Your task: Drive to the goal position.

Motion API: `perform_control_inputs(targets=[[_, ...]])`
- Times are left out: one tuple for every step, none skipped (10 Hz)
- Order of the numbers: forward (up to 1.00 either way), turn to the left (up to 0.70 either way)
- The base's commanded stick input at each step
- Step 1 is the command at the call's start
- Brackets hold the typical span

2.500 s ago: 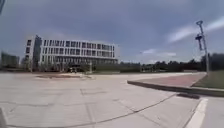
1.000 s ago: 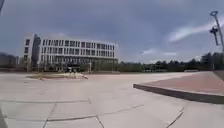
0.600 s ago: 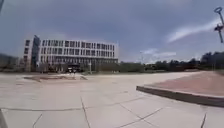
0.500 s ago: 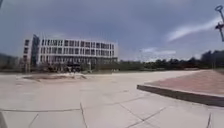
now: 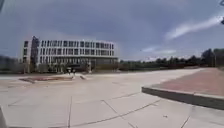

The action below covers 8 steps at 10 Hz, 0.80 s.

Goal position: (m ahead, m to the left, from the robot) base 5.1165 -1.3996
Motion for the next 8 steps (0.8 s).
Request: perform_control_inputs(targets=[[1.00,0.00],[1.00,0.00],[1.00,0.00],[1.00,0.00],[1.00,0.00],[1.00,0.00],[1.00,0.00],[1.00,0.00]])
